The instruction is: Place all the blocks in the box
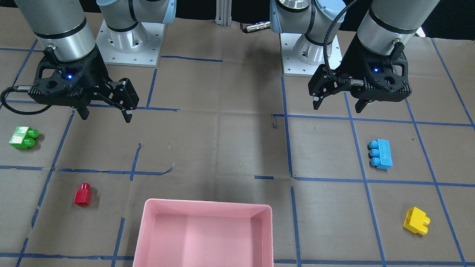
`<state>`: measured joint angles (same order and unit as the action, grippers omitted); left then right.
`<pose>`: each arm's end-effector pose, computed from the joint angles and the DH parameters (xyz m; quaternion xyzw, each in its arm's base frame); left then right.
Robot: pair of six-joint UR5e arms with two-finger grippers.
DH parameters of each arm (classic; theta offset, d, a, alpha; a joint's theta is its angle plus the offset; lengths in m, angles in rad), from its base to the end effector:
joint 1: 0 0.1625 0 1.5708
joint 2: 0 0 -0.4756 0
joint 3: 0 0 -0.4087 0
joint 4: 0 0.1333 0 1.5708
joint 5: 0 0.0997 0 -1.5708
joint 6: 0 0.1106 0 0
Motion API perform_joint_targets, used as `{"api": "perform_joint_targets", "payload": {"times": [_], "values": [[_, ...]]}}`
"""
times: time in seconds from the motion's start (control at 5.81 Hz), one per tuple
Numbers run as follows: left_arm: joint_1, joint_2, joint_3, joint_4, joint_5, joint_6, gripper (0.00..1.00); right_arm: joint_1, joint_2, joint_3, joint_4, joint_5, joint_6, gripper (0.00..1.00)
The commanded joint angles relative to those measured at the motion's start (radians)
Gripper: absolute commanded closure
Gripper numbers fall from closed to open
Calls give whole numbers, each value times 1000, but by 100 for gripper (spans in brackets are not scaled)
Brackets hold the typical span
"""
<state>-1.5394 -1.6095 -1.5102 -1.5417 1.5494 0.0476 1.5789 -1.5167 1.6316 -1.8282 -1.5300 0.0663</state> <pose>-0.1189 -0.5362 0.5413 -0.0084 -0.9996 0.0259 0.0097 0.1422 -0.5450 0.4953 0.0276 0.9969 -0.0704 0.0230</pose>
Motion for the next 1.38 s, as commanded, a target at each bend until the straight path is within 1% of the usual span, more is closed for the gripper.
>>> {"api": "perform_joint_targets", "payload": {"times": [0.0, 0.17, 0.34, 0.69, 0.86, 1.03, 1.2], "values": [[18, 3, -4, -1, 0, 61, 1, 3, 4, 11, 0, -10, -3, 0], [72, 5, -5, -5, 1, 172, 1, 4, 12, 16, -11, 0, 0, 0], [204, 5, -24, -2, -2, 336, 1, 4, 15, 19, 13, -1, 9, 0], [475, 45, -114, 2, -6, 679, 1, 4, 18, 22, 12, -10, -5, 0], [592, 54, -157, 32, -6, 819, 1, -13, 21, 25, 15, -12, -25, 0], [652, 62, -198, 57, -6, 868, 1, -34, 14, 27, 18, -15, -122, 0], [653, 91, -249, 77, -9, 864, 3, -96, 7, 28, 18, -16, -204, 1]]}}
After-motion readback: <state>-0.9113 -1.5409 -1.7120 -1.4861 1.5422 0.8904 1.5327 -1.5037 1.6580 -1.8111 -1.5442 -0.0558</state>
